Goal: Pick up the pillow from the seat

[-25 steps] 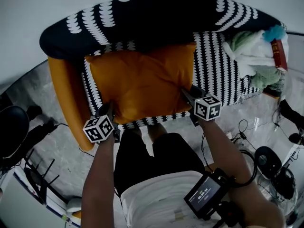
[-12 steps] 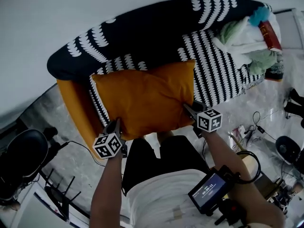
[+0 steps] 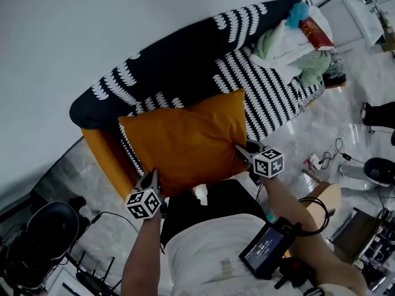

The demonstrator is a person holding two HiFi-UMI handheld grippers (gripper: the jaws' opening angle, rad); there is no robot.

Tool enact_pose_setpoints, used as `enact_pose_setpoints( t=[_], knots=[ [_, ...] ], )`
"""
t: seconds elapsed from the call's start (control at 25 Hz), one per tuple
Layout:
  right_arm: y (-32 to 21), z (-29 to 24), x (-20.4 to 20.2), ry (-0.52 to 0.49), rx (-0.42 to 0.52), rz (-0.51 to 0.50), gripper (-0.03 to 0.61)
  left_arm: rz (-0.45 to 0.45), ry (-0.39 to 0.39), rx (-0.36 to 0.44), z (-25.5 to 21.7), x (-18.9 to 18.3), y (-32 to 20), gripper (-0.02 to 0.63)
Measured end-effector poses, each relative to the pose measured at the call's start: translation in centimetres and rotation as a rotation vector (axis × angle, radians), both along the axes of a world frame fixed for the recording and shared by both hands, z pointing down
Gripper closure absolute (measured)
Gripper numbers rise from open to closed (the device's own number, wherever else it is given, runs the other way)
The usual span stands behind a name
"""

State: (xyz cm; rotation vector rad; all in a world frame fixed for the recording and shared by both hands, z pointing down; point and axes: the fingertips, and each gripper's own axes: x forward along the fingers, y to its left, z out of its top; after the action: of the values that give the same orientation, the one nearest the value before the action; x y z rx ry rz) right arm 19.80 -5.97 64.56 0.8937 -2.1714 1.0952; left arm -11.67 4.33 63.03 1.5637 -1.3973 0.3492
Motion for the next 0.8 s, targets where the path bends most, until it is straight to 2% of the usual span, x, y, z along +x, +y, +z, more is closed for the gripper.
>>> enact_pose_setpoints(
  t=[0.2, 0.4, 0.52, 0.68, 0.8],
  knots=[
    [-0.9, -2.5, 0.9, 0.002, 0.036, 0.048, 0.465, 0.051, 0.002, 0.051, -2.3, 0.5, -1.8, 0.597],
    [-1.5, -5.5, 0.7, -0.015, 0.080, 0.069, 0.465, 0.054, 0.012, 0.077, -5.1, -0.1, -2.8, 0.597],
    [-2.5, -6.8, 0.9, -0.021, 0.113, 0.089, 0.463, 0.085, 0.008, 0.103, -6.4, 0.0, -4.0, 0.597],
    [0.1, -11.1, 0.3, -0.031, 0.170, 0.105, 0.463, 0.126, -0.012, 0.157, -10.4, -0.5, -1.6, 0.597],
    [0.9, -13.1, 0.8, -0.034, 0.221, 0.109, 0.468, 0.151, -0.028, 0.197, -11.8, 0.1, -1.0, 0.597]
  ],
)
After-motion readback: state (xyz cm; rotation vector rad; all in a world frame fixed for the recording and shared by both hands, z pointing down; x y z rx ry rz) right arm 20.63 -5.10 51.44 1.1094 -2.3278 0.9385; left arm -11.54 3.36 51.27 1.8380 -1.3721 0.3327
